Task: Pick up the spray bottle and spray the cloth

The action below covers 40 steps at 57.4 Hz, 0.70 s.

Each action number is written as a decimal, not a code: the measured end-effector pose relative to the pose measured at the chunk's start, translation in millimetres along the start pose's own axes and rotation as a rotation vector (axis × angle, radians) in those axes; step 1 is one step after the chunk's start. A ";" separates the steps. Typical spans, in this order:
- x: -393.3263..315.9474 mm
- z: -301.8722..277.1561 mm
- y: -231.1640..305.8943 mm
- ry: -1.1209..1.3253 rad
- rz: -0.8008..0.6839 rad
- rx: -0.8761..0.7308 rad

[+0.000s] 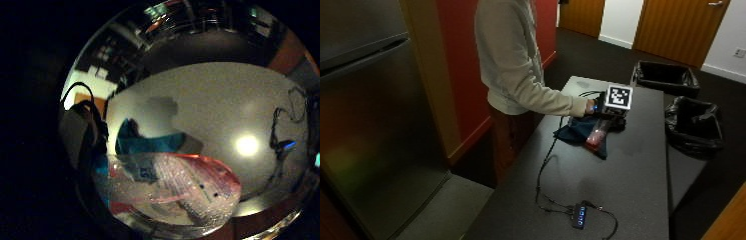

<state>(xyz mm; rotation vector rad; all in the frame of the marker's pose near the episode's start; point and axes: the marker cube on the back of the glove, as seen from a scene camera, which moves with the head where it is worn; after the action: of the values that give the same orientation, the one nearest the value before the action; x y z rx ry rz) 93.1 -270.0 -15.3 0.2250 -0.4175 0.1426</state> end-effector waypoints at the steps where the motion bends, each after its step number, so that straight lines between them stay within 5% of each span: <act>1: -7.6 1.7 0.3 0.017 -0.012 -0.025; 17: -88.1 -4.1 18.5 0.532 -0.163 -0.353; 40: -129.0 38.5 53.3 0.918 -0.162 -0.477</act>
<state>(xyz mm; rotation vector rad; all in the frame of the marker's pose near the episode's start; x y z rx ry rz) -48.2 -239.7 -24.9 -0.2819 0.4831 -0.0241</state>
